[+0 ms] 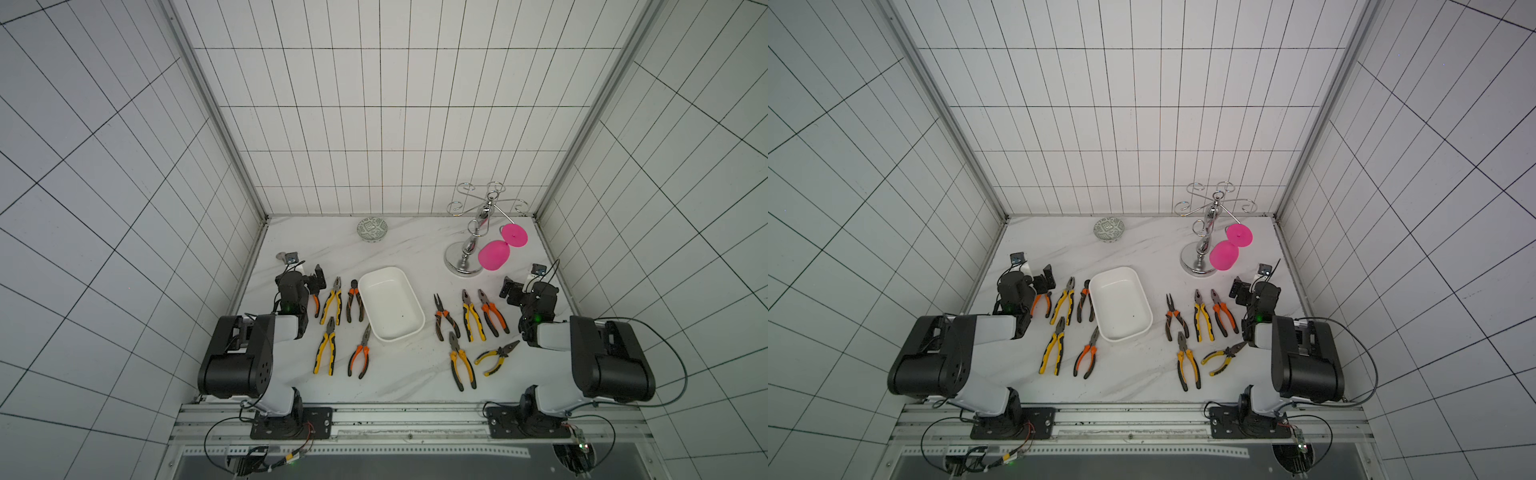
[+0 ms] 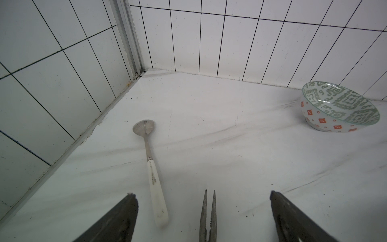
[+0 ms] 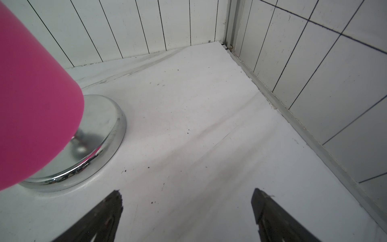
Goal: Take the pliers out of the storage box
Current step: Reset both arms
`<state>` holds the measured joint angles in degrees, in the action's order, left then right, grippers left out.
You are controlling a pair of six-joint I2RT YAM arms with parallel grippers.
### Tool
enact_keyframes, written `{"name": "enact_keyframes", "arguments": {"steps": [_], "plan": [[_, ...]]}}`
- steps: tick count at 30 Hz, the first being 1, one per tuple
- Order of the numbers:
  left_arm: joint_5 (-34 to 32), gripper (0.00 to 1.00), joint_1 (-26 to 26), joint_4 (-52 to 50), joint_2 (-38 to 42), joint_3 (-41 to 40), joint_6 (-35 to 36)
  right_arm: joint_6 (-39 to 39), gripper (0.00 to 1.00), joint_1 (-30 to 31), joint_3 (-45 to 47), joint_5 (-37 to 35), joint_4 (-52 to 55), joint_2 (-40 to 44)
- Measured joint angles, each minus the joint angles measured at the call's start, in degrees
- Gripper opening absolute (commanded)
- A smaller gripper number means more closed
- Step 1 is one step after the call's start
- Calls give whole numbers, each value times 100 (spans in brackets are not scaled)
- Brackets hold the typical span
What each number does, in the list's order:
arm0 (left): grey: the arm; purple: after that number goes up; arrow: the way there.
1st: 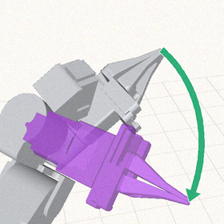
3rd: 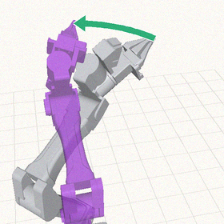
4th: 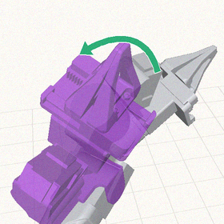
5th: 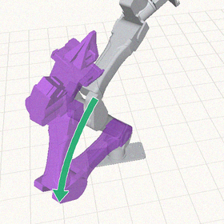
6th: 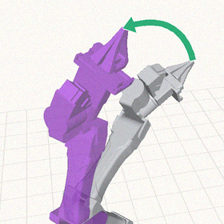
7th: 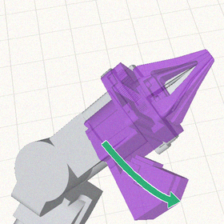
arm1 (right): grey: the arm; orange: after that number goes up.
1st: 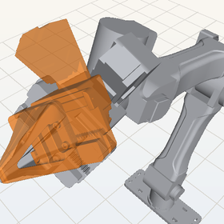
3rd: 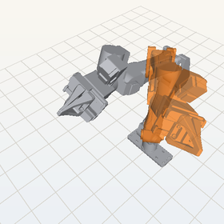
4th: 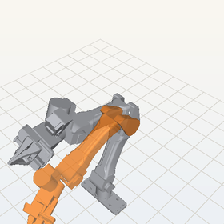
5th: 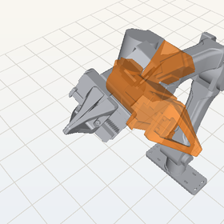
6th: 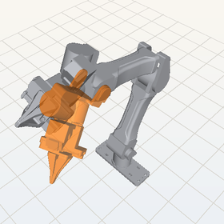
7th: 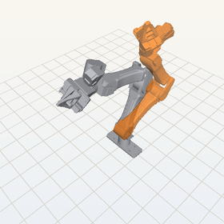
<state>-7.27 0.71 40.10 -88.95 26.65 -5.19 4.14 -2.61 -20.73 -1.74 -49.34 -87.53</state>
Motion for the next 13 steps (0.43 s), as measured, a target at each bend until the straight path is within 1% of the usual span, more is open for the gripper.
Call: {"name": "enact_keyframes", "arguments": {"steps": [13], "plan": [[0, 99, 2, 2, 0, 0, -2, -210, 99, 114, -155, -4, 286, -44]]}}
